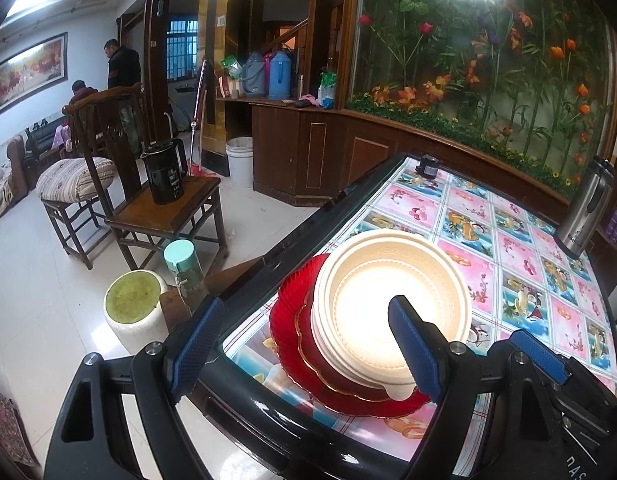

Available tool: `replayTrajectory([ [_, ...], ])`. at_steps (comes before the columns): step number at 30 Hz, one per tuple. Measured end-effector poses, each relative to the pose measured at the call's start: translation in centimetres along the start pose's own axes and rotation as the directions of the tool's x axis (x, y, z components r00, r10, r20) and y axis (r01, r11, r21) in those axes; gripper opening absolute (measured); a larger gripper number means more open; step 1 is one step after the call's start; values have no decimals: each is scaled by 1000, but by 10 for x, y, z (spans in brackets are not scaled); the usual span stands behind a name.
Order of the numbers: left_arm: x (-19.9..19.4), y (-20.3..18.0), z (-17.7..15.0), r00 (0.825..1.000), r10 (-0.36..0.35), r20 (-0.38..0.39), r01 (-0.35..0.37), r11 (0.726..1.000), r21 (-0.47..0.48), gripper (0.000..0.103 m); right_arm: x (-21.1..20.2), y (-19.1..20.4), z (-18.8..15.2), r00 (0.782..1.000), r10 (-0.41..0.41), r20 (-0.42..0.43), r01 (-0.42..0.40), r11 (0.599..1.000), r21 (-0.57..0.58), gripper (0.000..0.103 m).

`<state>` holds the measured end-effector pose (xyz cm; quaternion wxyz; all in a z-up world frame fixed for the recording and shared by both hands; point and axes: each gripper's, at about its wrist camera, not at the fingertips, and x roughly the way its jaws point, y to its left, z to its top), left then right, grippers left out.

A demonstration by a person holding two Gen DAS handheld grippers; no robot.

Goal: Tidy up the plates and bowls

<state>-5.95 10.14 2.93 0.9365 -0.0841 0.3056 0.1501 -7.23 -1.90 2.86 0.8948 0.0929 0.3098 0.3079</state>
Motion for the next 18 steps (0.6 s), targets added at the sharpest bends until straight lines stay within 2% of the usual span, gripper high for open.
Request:
replayTrajectory([
  [13, -2, -4, 2, 999, 24, 31, -25, 999, 24, 86, 0, -1, 2, 1000, 7, -7, -7, 1000, 15, 41],
  [18, 2, -4, 3, 998, 53, 32, -54, 998, 24, 86, 1, 0, 2, 1000, 11, -16, -10, 1000, 19, 41],
])
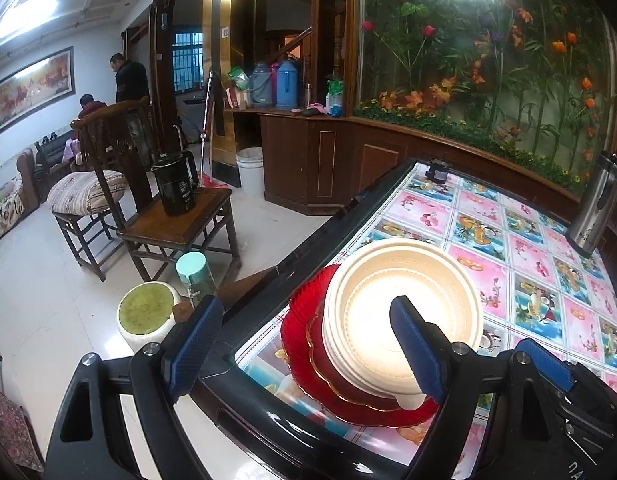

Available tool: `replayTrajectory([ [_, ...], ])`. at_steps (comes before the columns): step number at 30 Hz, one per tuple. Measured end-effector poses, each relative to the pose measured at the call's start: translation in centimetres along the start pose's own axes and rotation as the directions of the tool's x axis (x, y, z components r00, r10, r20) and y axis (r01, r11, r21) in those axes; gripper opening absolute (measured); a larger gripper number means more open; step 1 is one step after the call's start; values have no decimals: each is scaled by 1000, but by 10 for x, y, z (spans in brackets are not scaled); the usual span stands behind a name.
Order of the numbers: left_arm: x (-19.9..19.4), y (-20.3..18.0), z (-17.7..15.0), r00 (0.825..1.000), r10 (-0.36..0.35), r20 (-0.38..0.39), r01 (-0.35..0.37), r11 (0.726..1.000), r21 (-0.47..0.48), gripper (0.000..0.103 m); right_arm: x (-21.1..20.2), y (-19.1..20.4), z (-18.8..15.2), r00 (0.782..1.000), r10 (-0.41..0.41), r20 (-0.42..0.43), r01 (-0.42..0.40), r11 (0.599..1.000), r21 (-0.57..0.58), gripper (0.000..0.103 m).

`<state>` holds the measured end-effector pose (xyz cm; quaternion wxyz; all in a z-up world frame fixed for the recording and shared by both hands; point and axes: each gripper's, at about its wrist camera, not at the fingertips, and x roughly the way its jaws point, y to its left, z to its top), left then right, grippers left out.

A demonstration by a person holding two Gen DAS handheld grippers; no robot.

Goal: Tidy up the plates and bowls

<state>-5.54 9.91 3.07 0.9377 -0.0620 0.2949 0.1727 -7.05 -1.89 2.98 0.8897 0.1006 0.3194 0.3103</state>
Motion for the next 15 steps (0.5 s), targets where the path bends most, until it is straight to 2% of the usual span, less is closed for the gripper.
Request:
replayTrajectory([
  [15, 7, 1, -2, 999, -33, -29, 33, 999, -23, 87, 5, -4, -1, 1000, 8, -17, -7, 1000, 12, 41],
])
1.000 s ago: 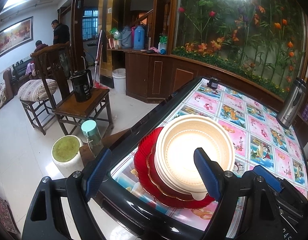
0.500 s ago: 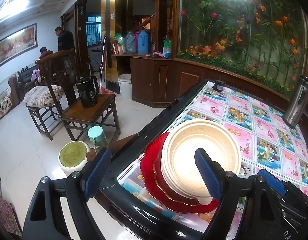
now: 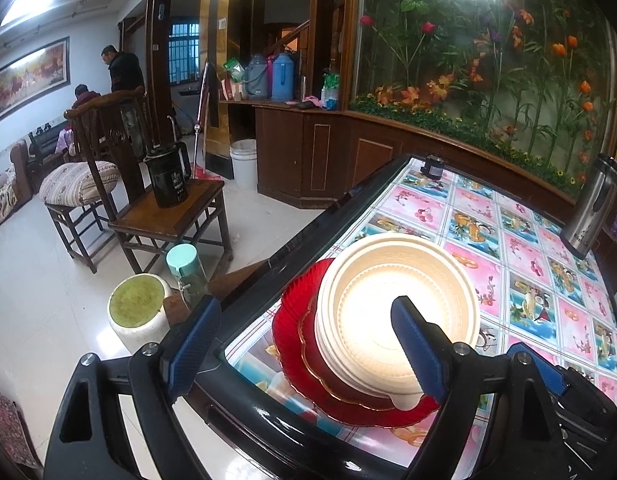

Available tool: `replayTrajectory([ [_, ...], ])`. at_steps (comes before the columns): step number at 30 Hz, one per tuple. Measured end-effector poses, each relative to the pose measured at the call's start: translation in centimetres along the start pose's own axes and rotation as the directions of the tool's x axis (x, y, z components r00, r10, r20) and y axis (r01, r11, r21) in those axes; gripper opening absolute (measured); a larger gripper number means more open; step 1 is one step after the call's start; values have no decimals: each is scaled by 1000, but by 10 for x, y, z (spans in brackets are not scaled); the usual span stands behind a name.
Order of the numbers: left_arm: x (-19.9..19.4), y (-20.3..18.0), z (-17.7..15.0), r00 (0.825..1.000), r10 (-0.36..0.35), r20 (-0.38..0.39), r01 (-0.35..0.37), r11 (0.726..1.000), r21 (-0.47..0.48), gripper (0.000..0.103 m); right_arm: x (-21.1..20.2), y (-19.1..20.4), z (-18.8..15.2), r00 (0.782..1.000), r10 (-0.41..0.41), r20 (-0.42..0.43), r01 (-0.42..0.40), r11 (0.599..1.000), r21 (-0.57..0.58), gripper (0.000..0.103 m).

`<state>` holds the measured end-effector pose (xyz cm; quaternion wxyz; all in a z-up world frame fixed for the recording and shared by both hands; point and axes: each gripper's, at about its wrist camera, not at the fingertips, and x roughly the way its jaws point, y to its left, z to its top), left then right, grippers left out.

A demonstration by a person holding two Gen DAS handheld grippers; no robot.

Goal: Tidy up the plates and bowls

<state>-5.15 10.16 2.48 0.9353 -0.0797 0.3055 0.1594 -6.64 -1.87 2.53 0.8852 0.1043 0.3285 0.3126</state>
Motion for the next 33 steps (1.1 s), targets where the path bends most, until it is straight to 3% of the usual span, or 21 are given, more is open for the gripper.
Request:
replayTrajectory([
  [33, 2, 7, 2, 1000, -5, -15, 4, 1000, -10, 87, 5, 4, -4, 1000, 7, -4, -7, 1000, -4, 41],
])
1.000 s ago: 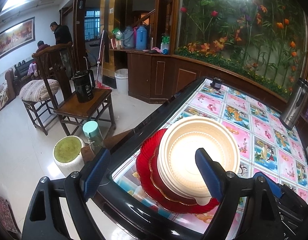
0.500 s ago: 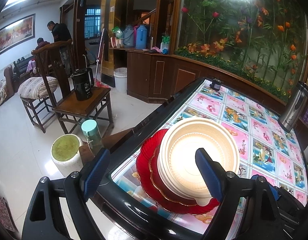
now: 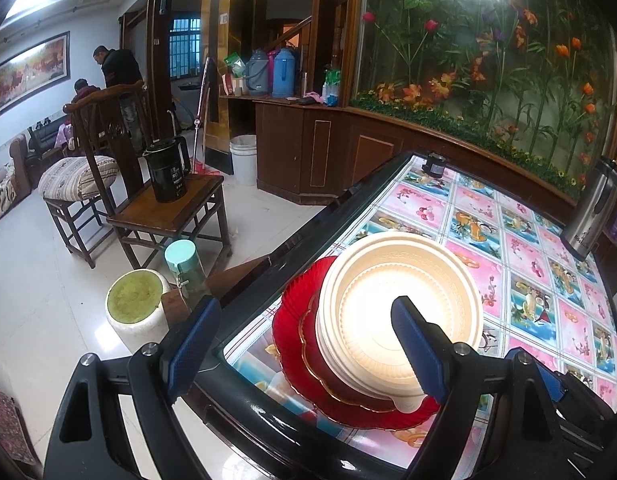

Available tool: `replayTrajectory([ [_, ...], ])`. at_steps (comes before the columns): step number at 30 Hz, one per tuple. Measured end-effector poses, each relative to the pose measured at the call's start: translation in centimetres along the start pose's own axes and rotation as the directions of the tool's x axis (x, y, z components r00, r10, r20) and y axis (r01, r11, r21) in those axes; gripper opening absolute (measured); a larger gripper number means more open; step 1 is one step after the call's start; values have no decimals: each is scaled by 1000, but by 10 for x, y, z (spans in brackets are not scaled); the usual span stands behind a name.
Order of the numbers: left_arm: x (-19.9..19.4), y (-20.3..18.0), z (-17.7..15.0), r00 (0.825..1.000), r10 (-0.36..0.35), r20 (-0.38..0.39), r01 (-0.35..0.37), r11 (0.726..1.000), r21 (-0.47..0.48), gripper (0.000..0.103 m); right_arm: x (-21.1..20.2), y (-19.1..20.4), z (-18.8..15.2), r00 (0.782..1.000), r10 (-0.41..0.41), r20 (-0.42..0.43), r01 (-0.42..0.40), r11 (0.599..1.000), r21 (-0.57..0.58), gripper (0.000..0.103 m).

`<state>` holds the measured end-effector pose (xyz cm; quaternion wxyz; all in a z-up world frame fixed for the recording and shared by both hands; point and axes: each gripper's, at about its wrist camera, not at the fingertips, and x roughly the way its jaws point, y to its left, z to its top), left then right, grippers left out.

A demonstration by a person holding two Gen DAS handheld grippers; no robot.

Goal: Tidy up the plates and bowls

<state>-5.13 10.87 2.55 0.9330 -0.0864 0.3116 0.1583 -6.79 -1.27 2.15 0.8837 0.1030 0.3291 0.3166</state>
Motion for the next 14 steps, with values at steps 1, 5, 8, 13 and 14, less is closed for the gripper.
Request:
replayTrajectory([
  [1, 0, 0, 0, 1000, 3, -1, -3, 1000, 0, 87, 0, 1, -1, 1000, 1, -1, -1, 1000, 3, 41],
  [5, 2, -3, 0, 1000, 16, 1, -16, 1000, 10, 87, -1, 1, 0, 1000, 3, -4, -3, 1000, 9, 41],
  [8, 1, -5, -1, 999, 33, 15, -33, 999, 25, 87, -1, 0, 0, 1000, 3, -6, -3, 1000, 10, 41],
  [13, 2, -9, -1, 999, 47, 19, -48, 998, 46, 87, 1, -1, -3, 1000, 3, -15, -3, 1000, 18, 41],
  [14, 3, -9, -1, 999, 47, 16, -48, 998, 47, 87, 2, -4, -3, 1000, 4, -15, -3, 1000, 21, 41],
])
